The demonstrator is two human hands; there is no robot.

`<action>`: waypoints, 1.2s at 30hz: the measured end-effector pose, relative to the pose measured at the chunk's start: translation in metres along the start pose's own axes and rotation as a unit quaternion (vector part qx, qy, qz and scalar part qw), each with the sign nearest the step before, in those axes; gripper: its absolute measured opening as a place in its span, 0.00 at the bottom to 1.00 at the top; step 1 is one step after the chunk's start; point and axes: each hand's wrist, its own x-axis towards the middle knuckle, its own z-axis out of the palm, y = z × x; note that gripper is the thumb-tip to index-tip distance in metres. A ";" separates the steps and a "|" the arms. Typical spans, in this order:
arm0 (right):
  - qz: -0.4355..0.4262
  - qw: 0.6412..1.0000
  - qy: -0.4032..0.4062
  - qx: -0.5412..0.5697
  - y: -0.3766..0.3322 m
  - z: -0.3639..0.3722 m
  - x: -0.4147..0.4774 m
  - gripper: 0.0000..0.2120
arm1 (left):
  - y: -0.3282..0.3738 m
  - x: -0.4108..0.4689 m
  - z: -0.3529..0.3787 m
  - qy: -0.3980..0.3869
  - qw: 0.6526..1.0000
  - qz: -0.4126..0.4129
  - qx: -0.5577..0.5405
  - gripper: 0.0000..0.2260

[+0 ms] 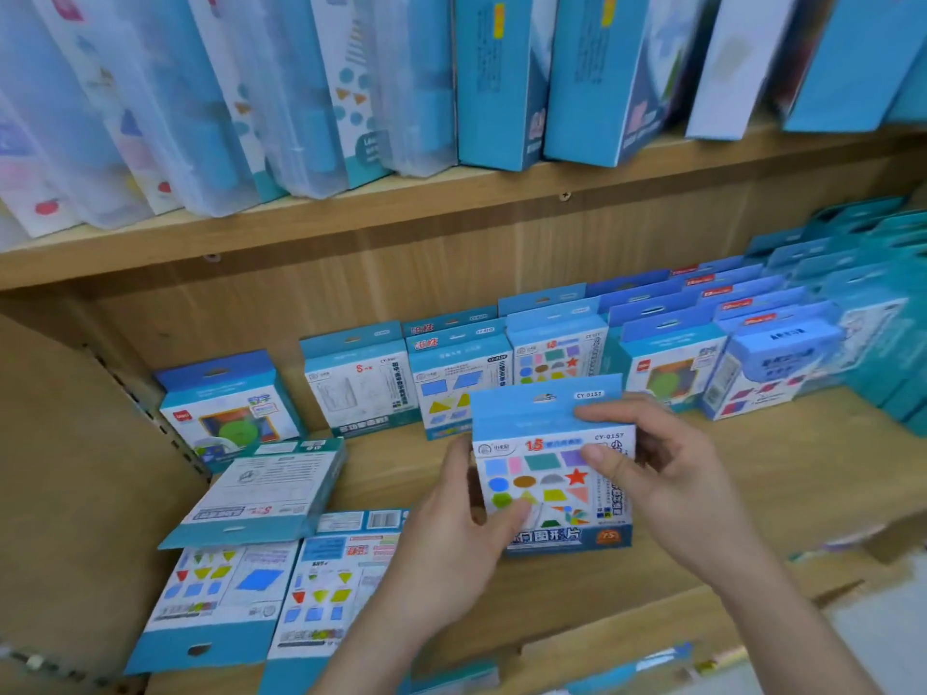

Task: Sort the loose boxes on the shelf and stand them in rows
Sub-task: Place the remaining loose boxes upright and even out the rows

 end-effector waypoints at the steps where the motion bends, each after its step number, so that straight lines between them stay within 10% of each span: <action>1: -0.005 1.000 -0.001 -0.005 0.002 -0.006 0.000 0.11 | 0.005 0.002 0.006 0.011 1.000 0.013 -0.009 0.30; 5: -0.013 1.000 0.000 -0.004 0.011 -0.032 0.006 0.11 | 0.011 0.011 0.032 0.072 0.994 0.082 0.002 0.41; 11: -0.012 0.998 -0.027 -0.052 0.031 -0.071 0.017 0.12 | 0.001 0.024 0.069 0.097 0.973 0.160 0.132 0.27; 23: -0.058 0.981 -0.058 -0.177 0.068 -0.135 0.037 0.27 | 0.003 0.085 0.062 0.273 0.958 0.004 -0.092 0.28; 36: -0.188 0.848 -0.086 -0.487 0.041 -0.129 0.119 0.30 | 0.003 0.117 0.063 0.238 0.971 0.013 -0.015 0.30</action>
